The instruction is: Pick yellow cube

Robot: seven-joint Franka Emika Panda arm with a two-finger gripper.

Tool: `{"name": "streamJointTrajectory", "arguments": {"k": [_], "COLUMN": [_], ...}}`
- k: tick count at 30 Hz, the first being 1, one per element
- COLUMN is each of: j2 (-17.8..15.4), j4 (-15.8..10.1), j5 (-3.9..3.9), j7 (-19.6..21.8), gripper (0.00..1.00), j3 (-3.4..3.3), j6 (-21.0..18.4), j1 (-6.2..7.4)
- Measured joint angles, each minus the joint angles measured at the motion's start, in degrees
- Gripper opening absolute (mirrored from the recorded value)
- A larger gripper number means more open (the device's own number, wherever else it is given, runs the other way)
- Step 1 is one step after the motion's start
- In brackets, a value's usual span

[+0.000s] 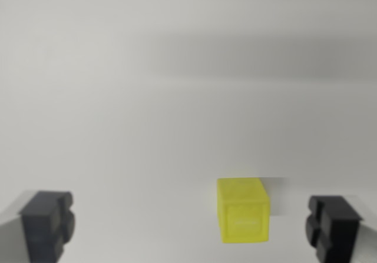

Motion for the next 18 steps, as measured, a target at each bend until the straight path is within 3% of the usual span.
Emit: {"name": "streamJointTrajectory", "arguments": {"k": [18], "j2": [-0.62], "j4": [-5.94], "j5": [0.23], "j7": [-1.76], "gripper": [1.00], "j3": [0.00], "j6": [5.38], "j1": [-1.46]}}
